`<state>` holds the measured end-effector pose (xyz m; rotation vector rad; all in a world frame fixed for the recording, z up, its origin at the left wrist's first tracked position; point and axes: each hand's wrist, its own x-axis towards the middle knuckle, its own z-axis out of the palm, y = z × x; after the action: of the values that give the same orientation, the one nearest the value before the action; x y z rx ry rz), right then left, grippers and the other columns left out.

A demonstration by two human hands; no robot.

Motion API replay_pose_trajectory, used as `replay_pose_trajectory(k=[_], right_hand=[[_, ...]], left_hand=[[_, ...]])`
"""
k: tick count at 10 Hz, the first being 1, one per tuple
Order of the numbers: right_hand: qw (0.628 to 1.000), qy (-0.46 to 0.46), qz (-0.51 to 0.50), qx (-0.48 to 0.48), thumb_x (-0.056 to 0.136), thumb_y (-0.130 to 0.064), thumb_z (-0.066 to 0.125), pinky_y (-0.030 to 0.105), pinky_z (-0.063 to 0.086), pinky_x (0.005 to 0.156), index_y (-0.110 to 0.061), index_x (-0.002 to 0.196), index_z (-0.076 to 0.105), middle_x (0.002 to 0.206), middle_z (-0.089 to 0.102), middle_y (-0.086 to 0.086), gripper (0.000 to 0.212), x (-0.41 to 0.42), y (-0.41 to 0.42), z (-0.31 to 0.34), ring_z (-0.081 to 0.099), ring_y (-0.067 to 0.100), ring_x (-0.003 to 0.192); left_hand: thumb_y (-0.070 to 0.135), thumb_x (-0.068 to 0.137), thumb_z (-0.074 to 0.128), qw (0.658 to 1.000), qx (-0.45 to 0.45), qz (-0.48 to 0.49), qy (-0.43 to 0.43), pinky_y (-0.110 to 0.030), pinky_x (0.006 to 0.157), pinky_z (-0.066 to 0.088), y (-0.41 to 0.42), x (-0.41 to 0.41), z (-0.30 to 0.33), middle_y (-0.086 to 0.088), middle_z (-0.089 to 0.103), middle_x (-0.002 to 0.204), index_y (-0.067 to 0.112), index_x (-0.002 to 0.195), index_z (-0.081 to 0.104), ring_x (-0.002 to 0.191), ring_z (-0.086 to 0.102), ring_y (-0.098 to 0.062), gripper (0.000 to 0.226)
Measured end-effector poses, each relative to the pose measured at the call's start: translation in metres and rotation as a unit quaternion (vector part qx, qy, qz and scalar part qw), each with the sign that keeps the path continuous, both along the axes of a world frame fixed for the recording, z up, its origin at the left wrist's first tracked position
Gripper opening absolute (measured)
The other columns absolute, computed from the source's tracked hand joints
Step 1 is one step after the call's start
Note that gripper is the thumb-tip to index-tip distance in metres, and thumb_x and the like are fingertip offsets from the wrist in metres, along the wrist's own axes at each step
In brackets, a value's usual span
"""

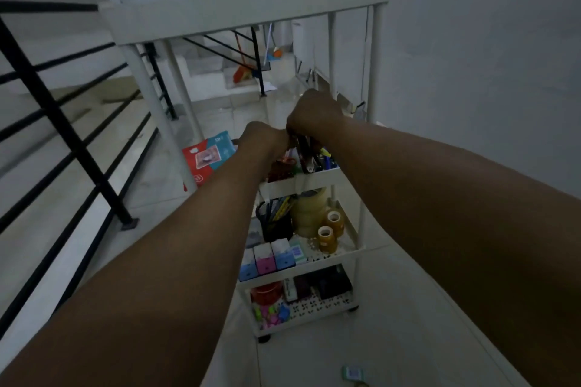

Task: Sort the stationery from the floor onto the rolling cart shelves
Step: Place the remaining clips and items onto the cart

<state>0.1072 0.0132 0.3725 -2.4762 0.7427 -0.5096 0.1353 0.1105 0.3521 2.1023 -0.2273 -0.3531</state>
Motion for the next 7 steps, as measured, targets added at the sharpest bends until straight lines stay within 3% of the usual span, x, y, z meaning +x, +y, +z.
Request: replay_pose_trajectory(k=[1, 2, 3, 4, 5, 6, 7], right_hand=[[1.000, -0.002, 0.015, -0.011, 0.081, -0.010, 0.059, 0.024, 0.030, 0.042, -0.012, 0.064, 0.040, 0.079, 0.055, 0.008, 0.025, 0.008, -0.005, -0.006, 0.052, 0.021, 0.063], [0.999, -0.015, 0.010, -0.037, 0.080, -0.017, 0.067, 0.022, 0.032, 0.042, -0.009, 0.068, 0.041, 0.080, 0.050, 0.006, 0.029, 0.006, -0.011, -0.002, 0.050, 0.018, 0.066], [0.998, -0.022, -0.001, -0.065, 0.080, -0.018, 0.067, 0.024, 0.041, 0.059, -0.011, 0.082, 0.047, 0.083, 0.049, 0.006, 0.022, -0.004, -0.022, 0.007, 0.051, 0.020, 0.075], [0.994, -0.052, -0.017, -0.095, 0.079, -0.013, 0.064, 0.025, 0.042, 0.063, -0.008, 0.074, 0.046, 0.076, 0.049, 0.005, 0.019, -0.016, -0.030, 0.009, 0.051, 0.021, 0.072], [0.988, -0.040, -0.020, -0.151, 0.079, -0.009, 0.062, 0.027, 0.041, 0.062, -0.004, 0.078, 0.052, 0.081, 0.054, 0.011, 0.011, -0.027, -0.028, 0.002, 0.059, 0.028, 0.081], [0.979, -0.020, -0.004, -0.201, 0.082, -0.007, 0.061, 0.031, 0.042, 0.064, 0.000, 0.099, 0.059, 0.101, 0.060, 0.019, 0.019, -0.030, -0.027, -0.015, 0.062, 0.034, 0.093], [0.979, 0.016, -0.006, -0.204, 0.083, -0.010, 0.062, 0.031, 0.041, 0.065, -0.003, 0.097, 0.061, 0.103, 0.061, 0.016, 0.016, -0.032, -0.021, -0.024, 0.062, 0.030, 0.094]], left_hand=[[0.015, 0.092, 0.058, 0.999, -0.036, -0.002, -0.016, -0.014, 0.031, 0.040, -0.001, -0.009, -0.004, -0.001, 0.052, 0.065, 0.014, 0.071, 0.049, 0.050, 0.053, -0.012, 0.023], [0.015, 0.091, 0.060, 0.998, -0.051, 0.020, -0.025, -0.024, 0.053, 0.055, -0.008, -0.010, -0.005, -0.009, 0.062, 0.080, 0.008, 0.074, 0.053, 0.073, 0.063, -0.022, 0.019], [0.016, 0.086, 0.061, 0.993, -0.077, 0.064, -0.061, -0.035, 0.078, 0.055, -0.010, -0.011, -0.004, -0.018, 0.066, 0.101, 0.002, 0.088, 0.058, 0.092, 0.065, -0.030, 0.015], [0.025, 0.084, 0.057, 0.985, -0.057, 0.088, -0.135, -0.031, 0.064, 0.053, -0.010, -0.014, -0.005, -0.016, 0.066, 0.104, 0.003, 0.101, 0.058, 0.090, 0.065, -0.030, 0.028], [0.030, 0.086, 0.054, 0.979, -0.004, 0.053, -0.195, -0.026, 0.052, 0.034, -0.016, -0.016, -0.008, -0.018, 0.065, 0.106, 0.001, 0.106, 0.060, 0.092, 0.063, -0.031, 0.037], [0.021, 0.085, 0.059, 0.977, 0.068, 0.001, -0.204, -0.033, 0.070, 0.046, -0.026, -0.022, -0.013, -0.018, 0.060, 0.113, 0.002, 0.110, 0.055, 0.100, 0.060, -0.032, 0.032], [0.019, 0.085, 0.063, 0.961, 0.144, -0.049, -0.232, -0.029, 0.060, 0.045, -0.031, -0.024, -0.021, -0.015, 0.061, 0.106, 0.006, 0.096, 0.053, 0.081, 0.059, -0.026, 0.020]])
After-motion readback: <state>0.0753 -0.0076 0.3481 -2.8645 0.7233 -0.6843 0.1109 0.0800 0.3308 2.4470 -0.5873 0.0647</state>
